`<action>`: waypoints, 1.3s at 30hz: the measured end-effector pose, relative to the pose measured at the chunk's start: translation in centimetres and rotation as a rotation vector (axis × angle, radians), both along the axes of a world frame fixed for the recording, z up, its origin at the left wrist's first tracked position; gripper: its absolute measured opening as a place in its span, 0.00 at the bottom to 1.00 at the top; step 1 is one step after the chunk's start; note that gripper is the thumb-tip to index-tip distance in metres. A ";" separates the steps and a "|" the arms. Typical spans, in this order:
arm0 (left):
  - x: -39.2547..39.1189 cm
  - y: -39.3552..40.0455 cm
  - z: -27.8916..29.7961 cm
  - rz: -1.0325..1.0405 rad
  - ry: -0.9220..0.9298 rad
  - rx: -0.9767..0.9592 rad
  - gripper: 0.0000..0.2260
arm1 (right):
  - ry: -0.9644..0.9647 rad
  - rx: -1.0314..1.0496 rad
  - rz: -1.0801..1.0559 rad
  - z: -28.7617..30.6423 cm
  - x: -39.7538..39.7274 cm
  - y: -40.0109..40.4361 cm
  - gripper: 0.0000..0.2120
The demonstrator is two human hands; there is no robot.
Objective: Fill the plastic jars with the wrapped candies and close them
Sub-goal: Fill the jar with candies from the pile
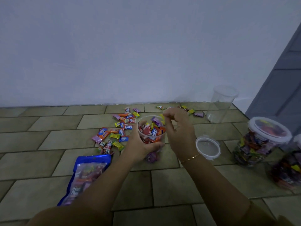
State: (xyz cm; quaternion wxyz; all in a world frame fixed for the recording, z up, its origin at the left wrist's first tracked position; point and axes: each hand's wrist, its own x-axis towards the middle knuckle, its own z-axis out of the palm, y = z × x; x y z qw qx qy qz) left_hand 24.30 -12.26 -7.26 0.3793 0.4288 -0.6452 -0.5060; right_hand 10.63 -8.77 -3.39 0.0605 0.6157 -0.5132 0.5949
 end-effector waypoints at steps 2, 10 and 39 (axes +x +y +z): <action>-0.1 0.0 -0.1 -0.001 0.013 -0.014 0.38 | 0.063 -0.021 0.073 -0.3 0.7 0.0 0.05; -0.7 -0.7 -0.1 0.023 -0.013 -0.039 0.43 | -0.121 -0.032 0.052 -1.1 -0.1 -1.1 0.11; -4.9 -6.1 -0.5 0.072 -0.019 -0.063 0.43 | 0.393 1.212 -0.401 -8.4 -15.5 -17.6 0.46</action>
